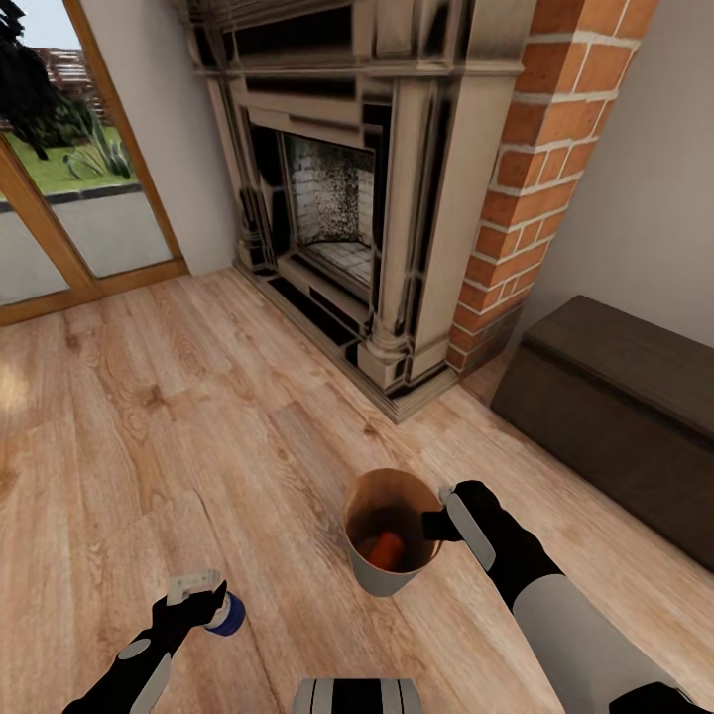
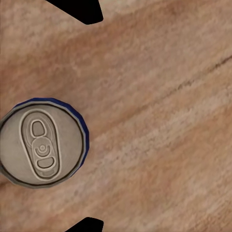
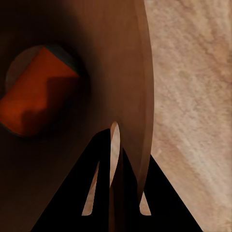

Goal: Put the three can of soda from the living room inside the tash can in the kitchen.

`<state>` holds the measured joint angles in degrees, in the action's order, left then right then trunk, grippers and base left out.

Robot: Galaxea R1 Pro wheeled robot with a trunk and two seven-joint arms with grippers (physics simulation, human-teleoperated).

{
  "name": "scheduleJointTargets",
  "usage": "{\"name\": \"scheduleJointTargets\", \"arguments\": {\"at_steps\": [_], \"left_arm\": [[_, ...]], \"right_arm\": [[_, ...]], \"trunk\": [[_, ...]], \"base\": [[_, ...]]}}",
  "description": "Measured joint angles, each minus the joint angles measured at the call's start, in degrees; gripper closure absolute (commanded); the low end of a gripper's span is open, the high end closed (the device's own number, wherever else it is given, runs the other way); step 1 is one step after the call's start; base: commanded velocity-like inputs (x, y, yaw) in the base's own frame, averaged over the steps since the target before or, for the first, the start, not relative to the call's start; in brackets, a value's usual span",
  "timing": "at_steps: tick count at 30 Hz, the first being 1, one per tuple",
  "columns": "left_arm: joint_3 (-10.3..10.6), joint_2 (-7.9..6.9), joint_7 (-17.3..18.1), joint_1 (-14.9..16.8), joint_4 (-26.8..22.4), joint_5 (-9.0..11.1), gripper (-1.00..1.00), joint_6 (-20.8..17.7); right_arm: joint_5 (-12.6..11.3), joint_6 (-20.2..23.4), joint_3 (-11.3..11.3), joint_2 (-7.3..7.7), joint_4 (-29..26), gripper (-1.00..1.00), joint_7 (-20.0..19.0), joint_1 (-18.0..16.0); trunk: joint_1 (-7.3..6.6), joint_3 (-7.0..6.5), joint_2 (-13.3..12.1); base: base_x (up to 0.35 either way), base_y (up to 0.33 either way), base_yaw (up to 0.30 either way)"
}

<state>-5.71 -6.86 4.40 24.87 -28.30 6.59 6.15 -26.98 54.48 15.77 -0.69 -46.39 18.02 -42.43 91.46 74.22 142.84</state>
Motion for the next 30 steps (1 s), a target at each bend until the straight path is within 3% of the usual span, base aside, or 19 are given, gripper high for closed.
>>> {"name": "scheduleJointTargets", "arguments": {"at_steps": [10,30], "left_arm": [[0.0,0.0,0.01,0.0,0.0,0.0,-1.0,0.0],[0.08,0.0,0.01,0.0,0.0,0.0,-1.0,0.0]], "right_arm": [[0.08,0.01,0.0,0.0,0.0,1.0,0.0,0.0],[0.06,0.0,-0.01,0.0,-0.01,1.0,0.0,0.0]], "trunk": [[0.32,1.49,0.45],[0.32,1.63,0.46]], "base": [[0.0,0.0,0.0],[0.023,-0.042,0.0]]}}
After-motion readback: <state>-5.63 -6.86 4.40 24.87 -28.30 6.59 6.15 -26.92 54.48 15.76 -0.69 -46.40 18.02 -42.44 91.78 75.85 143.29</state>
